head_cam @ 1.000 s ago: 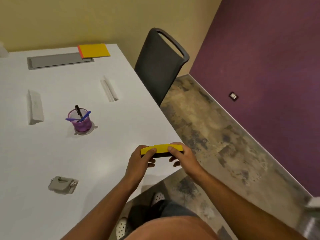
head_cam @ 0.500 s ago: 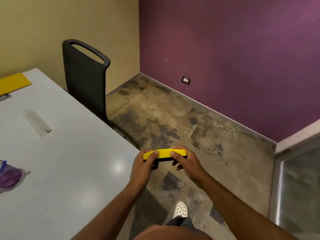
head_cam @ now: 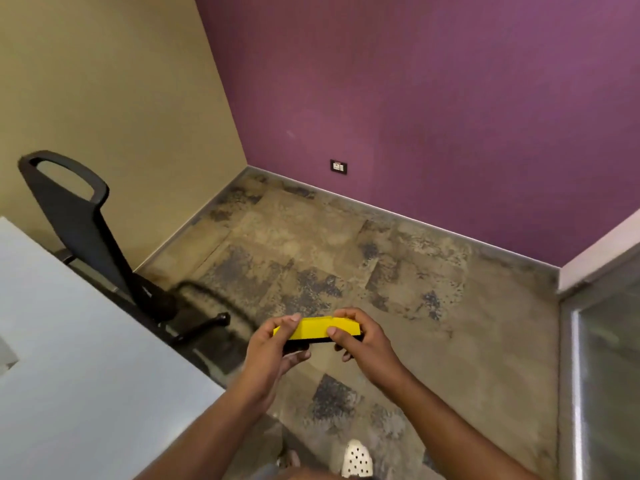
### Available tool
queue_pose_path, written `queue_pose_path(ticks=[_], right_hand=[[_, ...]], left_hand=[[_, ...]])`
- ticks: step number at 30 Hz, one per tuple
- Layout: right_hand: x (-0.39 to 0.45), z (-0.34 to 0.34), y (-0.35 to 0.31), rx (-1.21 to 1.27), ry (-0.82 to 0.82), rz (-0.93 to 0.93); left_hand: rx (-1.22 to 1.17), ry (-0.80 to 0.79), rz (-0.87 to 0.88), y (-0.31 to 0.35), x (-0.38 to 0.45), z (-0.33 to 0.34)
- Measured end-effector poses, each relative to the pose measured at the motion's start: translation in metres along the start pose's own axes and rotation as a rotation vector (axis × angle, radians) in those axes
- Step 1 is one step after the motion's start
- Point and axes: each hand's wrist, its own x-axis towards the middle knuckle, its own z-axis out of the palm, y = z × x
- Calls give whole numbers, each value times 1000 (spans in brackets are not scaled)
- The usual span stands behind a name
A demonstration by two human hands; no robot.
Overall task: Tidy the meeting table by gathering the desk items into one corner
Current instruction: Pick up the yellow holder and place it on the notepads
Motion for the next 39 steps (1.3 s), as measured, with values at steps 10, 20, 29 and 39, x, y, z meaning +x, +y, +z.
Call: queue_pose_path(ticks=[10, 20, 29, 39], right_hand=[[114, -39, -25, -32, 0, 58], [330, -55, -95, -130, -7, 48], [503, -27, -164, -10, -59, 80], [711, 25, -213, 38, -302, 122]], left_hand=[[24, 14, 41, 41, 112, 50], [-45, 21, 52, 143, 301, 93], [-42, 53, 122, 254, 427, 98], [-95, 263, 159, 348, 568, 73]])
